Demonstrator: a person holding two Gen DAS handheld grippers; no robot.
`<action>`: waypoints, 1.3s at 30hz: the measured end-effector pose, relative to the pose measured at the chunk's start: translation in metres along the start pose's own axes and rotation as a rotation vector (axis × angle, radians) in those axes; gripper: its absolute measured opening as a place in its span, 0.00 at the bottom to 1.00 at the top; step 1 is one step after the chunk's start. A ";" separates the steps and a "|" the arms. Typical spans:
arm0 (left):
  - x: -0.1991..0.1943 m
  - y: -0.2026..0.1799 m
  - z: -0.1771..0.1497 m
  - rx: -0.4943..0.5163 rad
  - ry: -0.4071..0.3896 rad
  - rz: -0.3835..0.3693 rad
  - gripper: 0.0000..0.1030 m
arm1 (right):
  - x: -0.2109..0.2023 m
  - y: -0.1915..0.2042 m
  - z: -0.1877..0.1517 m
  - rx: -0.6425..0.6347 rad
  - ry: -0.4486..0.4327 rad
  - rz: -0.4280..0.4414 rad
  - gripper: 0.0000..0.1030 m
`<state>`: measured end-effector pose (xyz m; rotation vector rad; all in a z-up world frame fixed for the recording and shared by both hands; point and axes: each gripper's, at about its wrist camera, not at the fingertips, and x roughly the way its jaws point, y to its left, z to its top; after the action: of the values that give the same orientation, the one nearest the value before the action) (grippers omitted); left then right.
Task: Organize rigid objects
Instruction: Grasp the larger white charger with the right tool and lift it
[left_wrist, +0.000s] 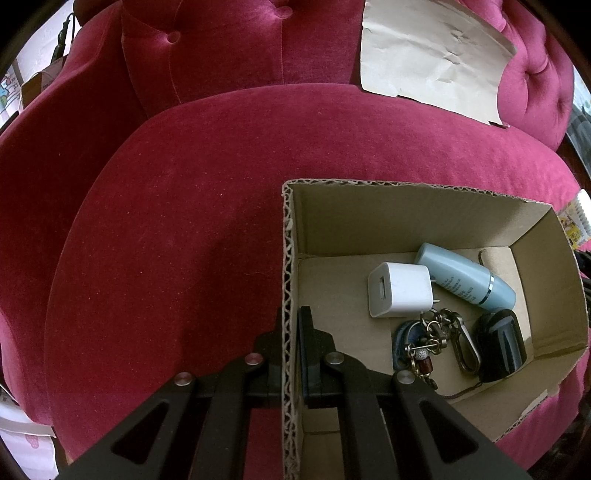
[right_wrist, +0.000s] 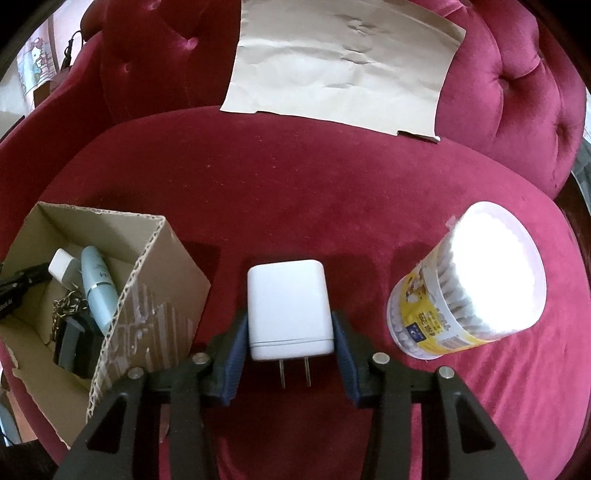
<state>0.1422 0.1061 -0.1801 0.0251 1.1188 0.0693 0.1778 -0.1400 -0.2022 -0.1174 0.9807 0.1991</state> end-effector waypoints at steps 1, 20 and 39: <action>0.000 0.000 0.000 0.000 0.000 0.000 0.04 | 0.000 0.000 0.000 0.004 0.001 0.000 0.46; 0.001 0.002 0.000 -0.003 -0.004 -0.003 0.04 | -0.034 0.005 0.008 0.023 -0.022 -0.011 0.45; 0.000 0.002 0.000 -0.001 -0.005 -0.002 0.04 | -0.066 0.010 0.019 0.033 -0.038 -0.038 0.45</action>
<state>0.1421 0.1077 -0.1806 0.0231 1.1134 0.0678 0.1552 -0.1340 -0.1373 -0.1012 0.9429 0.1501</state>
